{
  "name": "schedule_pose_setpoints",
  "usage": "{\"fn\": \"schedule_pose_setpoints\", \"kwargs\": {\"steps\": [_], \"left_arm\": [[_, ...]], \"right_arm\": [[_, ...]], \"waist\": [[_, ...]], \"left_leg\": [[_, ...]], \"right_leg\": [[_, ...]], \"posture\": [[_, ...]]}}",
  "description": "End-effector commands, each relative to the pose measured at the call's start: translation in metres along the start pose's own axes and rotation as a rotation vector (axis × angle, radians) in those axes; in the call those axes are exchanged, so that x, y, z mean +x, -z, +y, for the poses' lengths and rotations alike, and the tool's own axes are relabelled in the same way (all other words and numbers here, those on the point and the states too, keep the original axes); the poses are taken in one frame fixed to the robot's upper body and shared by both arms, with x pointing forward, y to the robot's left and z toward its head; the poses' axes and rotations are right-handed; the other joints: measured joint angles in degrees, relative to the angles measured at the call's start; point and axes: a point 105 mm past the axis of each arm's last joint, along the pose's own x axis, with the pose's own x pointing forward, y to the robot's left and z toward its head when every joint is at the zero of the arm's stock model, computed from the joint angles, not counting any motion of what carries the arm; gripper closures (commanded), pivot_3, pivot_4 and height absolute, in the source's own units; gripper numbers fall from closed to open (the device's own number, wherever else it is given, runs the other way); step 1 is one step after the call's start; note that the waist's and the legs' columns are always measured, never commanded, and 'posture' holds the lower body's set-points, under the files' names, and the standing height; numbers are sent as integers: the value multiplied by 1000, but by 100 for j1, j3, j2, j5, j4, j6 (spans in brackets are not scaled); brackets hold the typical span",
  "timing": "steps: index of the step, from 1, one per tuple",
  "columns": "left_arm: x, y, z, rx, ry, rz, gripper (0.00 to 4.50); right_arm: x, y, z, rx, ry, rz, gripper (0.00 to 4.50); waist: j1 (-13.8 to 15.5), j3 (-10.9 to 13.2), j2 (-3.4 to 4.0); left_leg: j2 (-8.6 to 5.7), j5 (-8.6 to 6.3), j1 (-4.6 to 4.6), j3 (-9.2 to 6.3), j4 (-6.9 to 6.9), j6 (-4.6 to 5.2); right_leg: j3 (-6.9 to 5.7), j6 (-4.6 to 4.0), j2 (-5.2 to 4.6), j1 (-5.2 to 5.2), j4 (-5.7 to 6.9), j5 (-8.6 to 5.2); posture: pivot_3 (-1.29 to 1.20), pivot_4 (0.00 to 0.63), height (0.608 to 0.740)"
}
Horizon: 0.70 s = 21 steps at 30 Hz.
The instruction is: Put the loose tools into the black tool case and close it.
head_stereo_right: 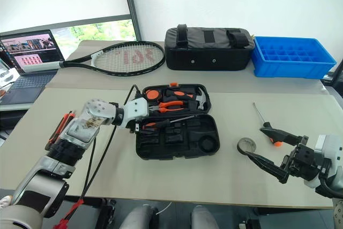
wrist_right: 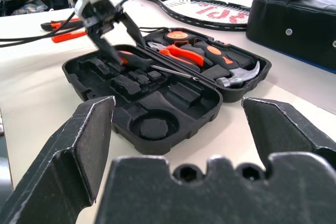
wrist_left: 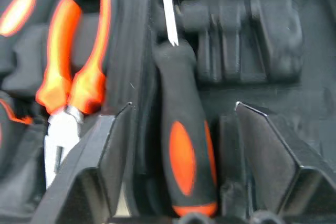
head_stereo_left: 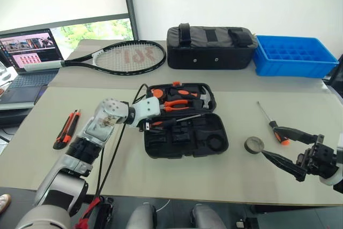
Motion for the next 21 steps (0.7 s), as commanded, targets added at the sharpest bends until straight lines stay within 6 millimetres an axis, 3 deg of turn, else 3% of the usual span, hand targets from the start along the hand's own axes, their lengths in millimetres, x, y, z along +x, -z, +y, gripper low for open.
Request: {"fn": "schedule_pose_setpoints", "kwargs": {"steps": [1, 5, 6, 7, 9, 13, 16, 21], "left_arm": [[-18, -45, 18, 54, -39, -160, 1313], [-11, -61, 23, 66, -49, -276, 1313], [-2, -60, 22, 52, -40, -295, 1834], [6, -57, 20, 47, -31, -302, 2005], [23, -50, 15, 5, -8, -332, 2830], [43, -33, 9, -16, 10, -302, 4369], [58, -8, 10, -14, -25, -194, 4449], [73, 32, -10, 59, 52, -6, 4449]], "right_arm": [[-2, -14, -1, -69, 13, -32, 0], [-2, -14, -1, -71, 17, -34, 0], [-1, -14, -1, -72, 18, -37, 0], [-1, -14, -1, -73, 19, -38, 0], [0, -15, -1, -77, 22, -42, 0], [1, -16, -1, -82, 28, -45, 0], [2, -17, -1, -85, 32, -47, 0], [1, -18, -1, -91, 38, -45, 0]], "waist": [[0, 0, 1], [11, -1, 1], [13, -3, 5], [19, -6, 10], [23, -8, 13], [-18, -5, 7], [-28, -5, 7], [9, -13, 0]], "left_leg": [[0, 0, 1, 0, 0, 0], [-2, 0, 4, 0, 4, 0], [-3, 0, 4, 0, 6, 0], [-5, 0, 4, 0, 7, 0], [-7, 0, 5, 0, 7, 0], [-6, 0, -2, -3, 11, 0], [-6, 0, -3, -1, 6, 0], [-8, 0, 7, -5, 11, 0]], "right_leg": [[0, 2, 0, -1, 0, -1], [0, 2, -1, 1, 0, -1], [0, 2, -1, 4, -2, -1], [1, 1, -2, 5, -1, 0], [2, 1, -2, 6, -1, 0], [3, -1, 0, 0, 1, 0], [8, -1, 2, 4, 4, 1], [6, 12, 2, 9, 4, -6]], "posture": [[0, 150, 707], [0, 150, 707], [0, 150, 707], [0, 150, 707], [0, 150, 707], [0, 150, 707], [0, 150, 707], [0, 150, 707]]}}
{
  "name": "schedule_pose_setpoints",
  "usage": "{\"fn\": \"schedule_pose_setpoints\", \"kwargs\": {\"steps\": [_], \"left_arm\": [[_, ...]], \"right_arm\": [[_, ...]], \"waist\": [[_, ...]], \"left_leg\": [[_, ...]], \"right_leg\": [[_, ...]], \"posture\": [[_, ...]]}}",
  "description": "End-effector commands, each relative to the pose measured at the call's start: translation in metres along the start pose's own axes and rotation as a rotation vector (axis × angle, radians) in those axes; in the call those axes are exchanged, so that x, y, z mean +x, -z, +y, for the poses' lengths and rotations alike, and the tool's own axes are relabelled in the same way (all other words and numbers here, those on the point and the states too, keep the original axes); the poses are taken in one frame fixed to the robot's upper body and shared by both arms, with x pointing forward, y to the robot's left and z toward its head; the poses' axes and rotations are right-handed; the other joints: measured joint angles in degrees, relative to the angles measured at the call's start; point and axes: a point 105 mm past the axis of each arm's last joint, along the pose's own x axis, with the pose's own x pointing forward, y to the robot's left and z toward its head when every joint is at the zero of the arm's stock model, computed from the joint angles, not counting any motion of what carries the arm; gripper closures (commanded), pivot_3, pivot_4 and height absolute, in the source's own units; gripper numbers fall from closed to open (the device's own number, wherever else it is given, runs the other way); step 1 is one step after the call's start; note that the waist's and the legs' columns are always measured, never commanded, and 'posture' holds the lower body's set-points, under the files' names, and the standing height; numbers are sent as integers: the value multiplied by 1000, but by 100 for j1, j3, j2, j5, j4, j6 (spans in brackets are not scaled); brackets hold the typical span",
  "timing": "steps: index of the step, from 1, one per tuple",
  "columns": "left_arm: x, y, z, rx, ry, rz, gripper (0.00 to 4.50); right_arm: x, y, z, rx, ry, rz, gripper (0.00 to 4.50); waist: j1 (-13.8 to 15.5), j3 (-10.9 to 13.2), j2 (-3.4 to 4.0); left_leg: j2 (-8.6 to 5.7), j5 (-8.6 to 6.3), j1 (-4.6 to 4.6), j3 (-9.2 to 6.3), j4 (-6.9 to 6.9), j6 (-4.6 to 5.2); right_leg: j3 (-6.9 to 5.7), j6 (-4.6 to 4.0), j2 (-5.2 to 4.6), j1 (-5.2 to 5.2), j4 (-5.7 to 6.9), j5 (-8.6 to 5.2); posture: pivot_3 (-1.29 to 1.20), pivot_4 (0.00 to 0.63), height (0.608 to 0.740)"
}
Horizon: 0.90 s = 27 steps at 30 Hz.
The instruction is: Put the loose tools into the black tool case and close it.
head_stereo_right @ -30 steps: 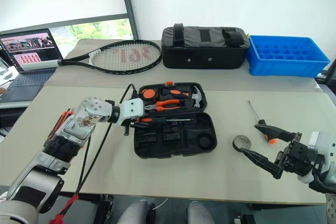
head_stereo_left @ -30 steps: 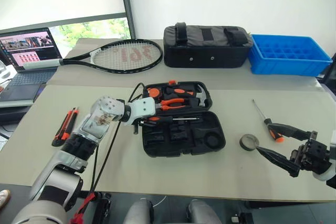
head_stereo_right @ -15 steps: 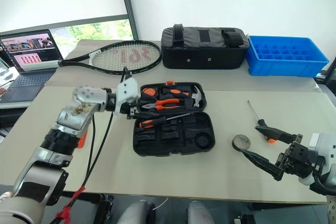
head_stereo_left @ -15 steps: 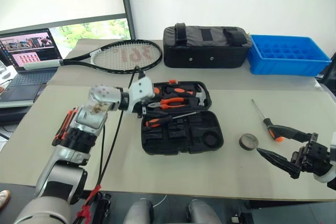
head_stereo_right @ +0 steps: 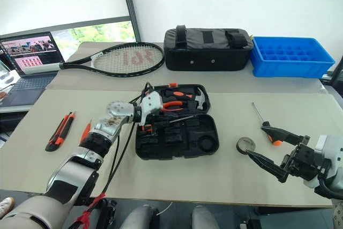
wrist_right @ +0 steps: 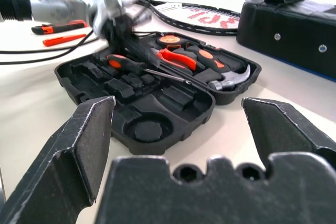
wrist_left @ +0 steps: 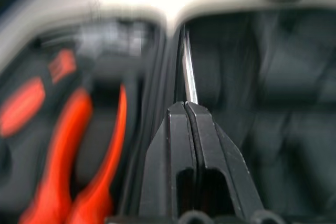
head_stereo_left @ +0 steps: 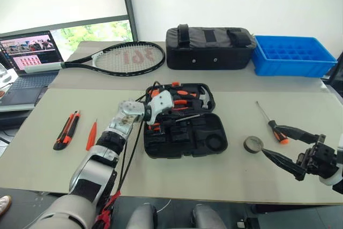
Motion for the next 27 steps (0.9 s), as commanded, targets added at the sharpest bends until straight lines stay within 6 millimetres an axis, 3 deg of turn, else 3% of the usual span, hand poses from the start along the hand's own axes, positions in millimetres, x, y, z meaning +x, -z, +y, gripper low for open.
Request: {"fn": "schedule_pose_setpoints", "kwargs": {"steps": [1, 7, 14, 20, 25, 27], "left_arm": [[4, 34, -19, 71, 86, 160, 4449], [8, 53, -37, 224, 170, 258, 4449], [7, 77, -41, 521, 188, 420, 4449], [10, 93, -47, 658, 167, 483, 4449], [15, 87, -42, 604, 67, 432, 4449], [17, 70, -30, 440, -50, 331, 4449]], "right_arm": [[-1, -14, -1, -67, 7, -29, 0], [-2, -12, -3, -66, 10, -20, 0], [-2, -7, -6, -59, 2, -2, 0], [1, -6, -8, -57, -2, 1, 0], [1, -5, -11, -51, 8, 14, 0], [0, -3, -19, -28, 33, 37, 0]], "waist": [[2, -9, 5], [-25, -33, 19], [-6, -60, 7], [-46, -69, -2], [-75, -70, -1], [-87, -73, 4]], "left_leg": [[-3, 0, 0, 1, 0, 0], [0, 0, -2, 5, -7, 0], [-1, 0, 13, 5, 0, -1], [0, -2, 112, 5, -2, -3], [2, -28, 200, 4, -7, -47], [0, -29, 202, 4, -11, -49]], "right_leg": [[1, 0, -2, 3, -1, 0], [6, 4, 1, 13, 3, -3], [6, 8, 0, 39, 3, -5], [9, 12, -3, 134, 0, -18], [11, -12, -7, 189, 1, -40], [12, -28, -10, 189, 2, -50]], "posture": [[0, 150, 707], [0, 150, 707], [0, 150, 707], [0, 150, 707], [0, 150, 707], [0, 150, 707]]}}
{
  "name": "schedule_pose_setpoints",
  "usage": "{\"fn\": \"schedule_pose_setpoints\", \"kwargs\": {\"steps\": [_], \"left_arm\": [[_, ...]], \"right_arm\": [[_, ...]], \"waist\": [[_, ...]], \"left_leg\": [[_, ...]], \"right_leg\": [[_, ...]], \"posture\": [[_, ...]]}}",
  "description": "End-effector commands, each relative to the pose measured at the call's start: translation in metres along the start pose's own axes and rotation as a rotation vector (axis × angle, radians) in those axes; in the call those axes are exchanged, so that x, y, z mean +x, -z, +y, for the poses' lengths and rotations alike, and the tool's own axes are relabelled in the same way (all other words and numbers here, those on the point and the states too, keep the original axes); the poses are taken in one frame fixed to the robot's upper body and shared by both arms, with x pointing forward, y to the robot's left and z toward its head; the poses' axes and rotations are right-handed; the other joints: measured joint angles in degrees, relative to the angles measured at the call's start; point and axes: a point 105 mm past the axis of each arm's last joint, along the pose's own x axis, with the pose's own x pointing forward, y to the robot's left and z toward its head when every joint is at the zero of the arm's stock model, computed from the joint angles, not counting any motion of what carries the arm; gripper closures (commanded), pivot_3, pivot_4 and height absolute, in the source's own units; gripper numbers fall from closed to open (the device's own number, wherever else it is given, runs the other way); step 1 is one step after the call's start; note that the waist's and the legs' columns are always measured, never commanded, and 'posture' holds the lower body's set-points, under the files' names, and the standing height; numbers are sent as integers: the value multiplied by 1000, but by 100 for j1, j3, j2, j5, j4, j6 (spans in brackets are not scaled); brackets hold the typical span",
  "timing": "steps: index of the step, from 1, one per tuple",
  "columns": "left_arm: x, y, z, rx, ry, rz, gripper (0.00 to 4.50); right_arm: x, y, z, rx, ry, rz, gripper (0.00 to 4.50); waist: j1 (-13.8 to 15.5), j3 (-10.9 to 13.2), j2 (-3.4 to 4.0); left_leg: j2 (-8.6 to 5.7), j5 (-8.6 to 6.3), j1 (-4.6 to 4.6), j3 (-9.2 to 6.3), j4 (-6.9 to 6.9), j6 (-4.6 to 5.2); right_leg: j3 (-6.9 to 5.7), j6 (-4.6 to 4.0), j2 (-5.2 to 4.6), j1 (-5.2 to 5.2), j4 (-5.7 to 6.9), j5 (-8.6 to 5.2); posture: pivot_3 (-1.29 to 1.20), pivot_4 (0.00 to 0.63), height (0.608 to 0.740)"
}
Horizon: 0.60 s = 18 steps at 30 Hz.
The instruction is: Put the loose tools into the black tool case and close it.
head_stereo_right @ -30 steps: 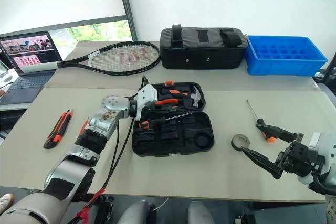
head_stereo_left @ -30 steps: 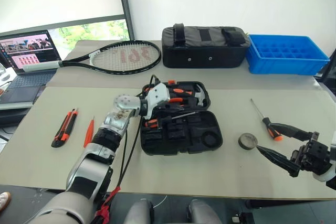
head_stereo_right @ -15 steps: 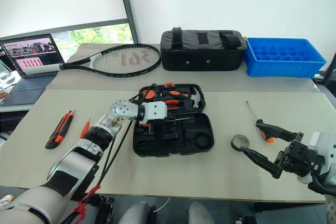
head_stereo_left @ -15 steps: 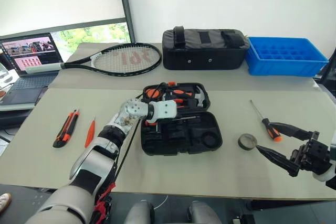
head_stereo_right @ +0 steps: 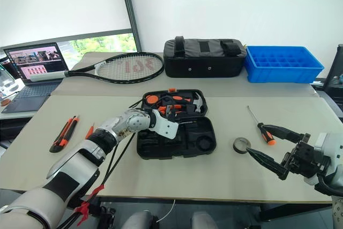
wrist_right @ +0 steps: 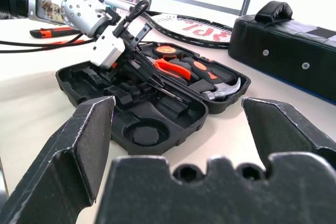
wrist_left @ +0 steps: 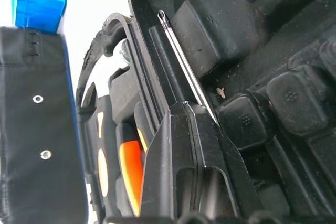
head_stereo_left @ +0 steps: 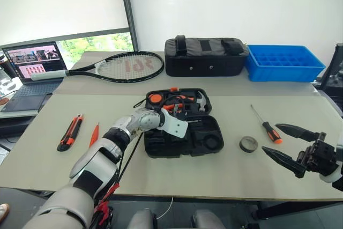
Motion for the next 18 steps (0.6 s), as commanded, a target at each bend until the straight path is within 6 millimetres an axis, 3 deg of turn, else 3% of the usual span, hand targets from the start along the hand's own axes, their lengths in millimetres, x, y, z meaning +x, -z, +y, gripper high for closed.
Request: {"fn": "schedule_pose_setpoints", "kwargs": {"steps": [1, 2, 4, 9, 12, 15, 18], "left_arm": [[-3, 23, -35, -384, -4, 48, 4449], [-6, 22, -22, -506, -72, 2, 4449], [-14, 18, -2, -604, -157, -81, 4449], [-42, -2, 41, -837, -270, -362, 4449], [-67, -14, 60, -898, -282, -509, 4449], [-96, -19, 76, -976, -290, -625, 4449], [-122, -27, 78, -1052, -226, -715, 4449]], "right_arm": [[1, -5, -15, -4, 34, 33, 0], [0, -2, -20, 20, 53, 51, 0], [0, 9, -35, 67, 131, 116, 0], [1, 39, -67, 81, 261, 328, 0], [2, 52, -91, 126, 329, 406, 0], [1, 70, -114, 173, 405, 516, 0], [1, 83, -130, 184, 460, 602, 0]], "waist": [[-22, -3, 6], [-39, -2, 5], [-51, 5, -7], [-88, 14, 2], [-88, 18, 19], [-45, 33, 32], [-31, 33, 35]], "left_leg": [[-1, 0, 0, 2, 0, 1], [-1, 1, -7, 6, 1, 1], [2, 26, -31, 10, 3, 43], [2, 29, -141, 7, 5, 43], [1, 31, -205, 7, 6, 45], [-6, 32, -218, 0, 3, 46], [-3, 31, -216, -1, -6, 48]], "right_leg": [[0, 6, -1, -1, 1, 3], [1, 20, -4, -3, 2, 11], [-1, 36, -4, -14, 5, 21], [-1, 39, 5, -117, 18, 26], [0, 28, 7, -207, 25, 34], [-2, -5, 5, -212, 22, 54], [-2, -6, 6, -210, 9, 54]], "posture": [[0, 150, 707], [0, 150, 707], [0, 150, 707], [0, 150, 707], [0, 150, 707], [0, 150, 707], [0, 150, 707]]}}
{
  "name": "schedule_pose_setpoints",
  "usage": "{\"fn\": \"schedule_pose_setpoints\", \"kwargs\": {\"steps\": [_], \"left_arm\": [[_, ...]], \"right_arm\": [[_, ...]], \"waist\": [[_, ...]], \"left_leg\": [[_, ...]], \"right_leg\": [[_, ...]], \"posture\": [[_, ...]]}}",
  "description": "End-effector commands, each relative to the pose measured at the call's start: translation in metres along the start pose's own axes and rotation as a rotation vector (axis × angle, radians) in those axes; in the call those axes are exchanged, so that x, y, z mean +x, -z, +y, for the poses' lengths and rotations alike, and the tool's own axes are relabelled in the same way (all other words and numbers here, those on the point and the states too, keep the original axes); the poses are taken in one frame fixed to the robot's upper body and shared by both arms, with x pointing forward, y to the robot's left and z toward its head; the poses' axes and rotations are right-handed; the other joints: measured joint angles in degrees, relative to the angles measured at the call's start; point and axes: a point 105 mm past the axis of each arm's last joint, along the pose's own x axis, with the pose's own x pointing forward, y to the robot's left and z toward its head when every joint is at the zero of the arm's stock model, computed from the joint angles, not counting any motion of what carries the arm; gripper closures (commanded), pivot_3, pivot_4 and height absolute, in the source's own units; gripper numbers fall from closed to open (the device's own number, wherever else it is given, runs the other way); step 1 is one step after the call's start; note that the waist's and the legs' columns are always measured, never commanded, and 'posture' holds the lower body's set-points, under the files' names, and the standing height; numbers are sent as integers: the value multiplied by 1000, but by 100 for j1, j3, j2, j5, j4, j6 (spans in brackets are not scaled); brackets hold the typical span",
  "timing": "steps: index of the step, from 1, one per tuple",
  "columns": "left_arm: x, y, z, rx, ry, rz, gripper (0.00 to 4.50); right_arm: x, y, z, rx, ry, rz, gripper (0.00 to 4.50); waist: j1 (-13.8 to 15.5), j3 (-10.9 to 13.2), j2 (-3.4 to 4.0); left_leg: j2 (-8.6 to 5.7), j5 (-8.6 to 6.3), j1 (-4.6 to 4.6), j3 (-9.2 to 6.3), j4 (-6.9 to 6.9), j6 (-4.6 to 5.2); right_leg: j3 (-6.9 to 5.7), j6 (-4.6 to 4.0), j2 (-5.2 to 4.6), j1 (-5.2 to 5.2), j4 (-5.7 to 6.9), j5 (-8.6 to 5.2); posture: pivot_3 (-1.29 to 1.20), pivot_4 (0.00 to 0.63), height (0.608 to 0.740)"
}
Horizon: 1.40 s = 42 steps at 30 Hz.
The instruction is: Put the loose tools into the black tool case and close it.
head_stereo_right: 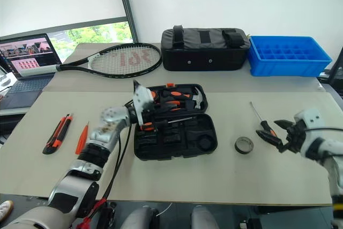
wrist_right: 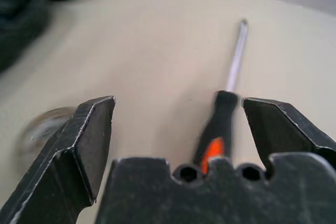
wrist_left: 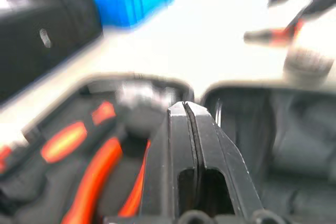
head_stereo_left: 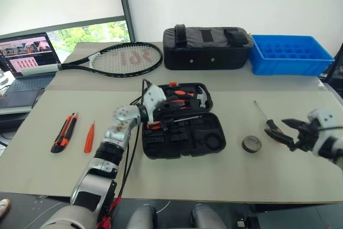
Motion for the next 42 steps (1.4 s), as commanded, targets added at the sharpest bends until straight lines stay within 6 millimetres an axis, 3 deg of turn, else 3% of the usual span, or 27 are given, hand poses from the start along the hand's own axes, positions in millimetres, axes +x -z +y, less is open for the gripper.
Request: {"fn": "schedule_pose_setpoints", "kwargs": {"steps": [1, 6, 11, 18, 22, 25, 29, 32, 37, 42], "left_arm": [[-22, -33, -10, -115, 91, -78, 4449], [-60, -38, -45, -189, 292, 72, 4449], [-84, -43, -72, -215, 442, 180, 4500], [-88, -38, -80, -181, 472, 238, 4500], [-89, -40, -79, -168, 466, 241, 4500], [-94, -42, -68, -103, 392, 270, 4500], [-94, -50, -51, -47, 265, 242, 4500], [-101, -48, -51, -16, 239, 293, 3847], [-119, -54, -61, -30, 206, 321, 1879], [-137, -58, -65, -40, 141, 350, 84]], "right_arm": [[7, 9, -20, 5, 71, 102, 0], [21, 23, -15, 49, 25, 227, 0], [23, 26, -18, 46, 42, 252, 1467], [23, 9, -21, -9, 37, 202, 3649], [27, -13, -16, -65, 9, 128, 3648], [40, -56, 21, -203, -175, -11, 3648], [49, -80, 60, -287, -328, -73, 3648], [53, -90, 92, -389, -475, -124, 3648], [53, -91, 139, -598, -720, -220, 3648], [60, -81, 153, -734, -823, -180, 3648]], "waist": [[7, 0, 1], [-38, 6, 1], [-38, 17, -20], [-33, 17, -22], [-44, 18, -19], [-86, 29, -6], [-159, 32, 0], [-102, 33, -1], [-50, 35, -4], [-23, 37, -4]], "left_leg": [[0, 0, 1, -2, -3, 0], [0, 0, 0, -6, -1, 0], [9, -1, 26, -8, -3, 0], [7, 0, 28, -4, 8, -1], [7, 0, 23, -2, 6, -1], [9, 0, 22, 0, 0, -1], [20, 0, 23, -1, -5, -1], [20, 0, 22, -10, -5, -1], [18, -2, 14, -7, -7, 0], [20, -2, 19, -9, -9, 0]], "right_leg": [[-3, 0, 0, 1, -6, 0], [-6, 0, -2, 4, -10, -1], [-12, -2, 3, 25, -13, -3], [-9, 7, 1, 32, -14, -8], [-6, 5, 1, 23, -12, -7], [-3, 0, 3, 16, -12, -4], [0, 1, 15, 12, -5, -4], [-8, 0, 15, 12, -5, -4], [-9, -3, 1, 3, -10, -2], [-14, -4, -8, 3, -8, -2]], "posture": [[0, 150, 707], [0, 150, 707], [0, 150, 707], [0, 150, 707], [0, 150, 707], [0, 150, 707], [0, 150, 707], [0, 150, 707], [0, 150, 707], [0, 150, 707]]}}
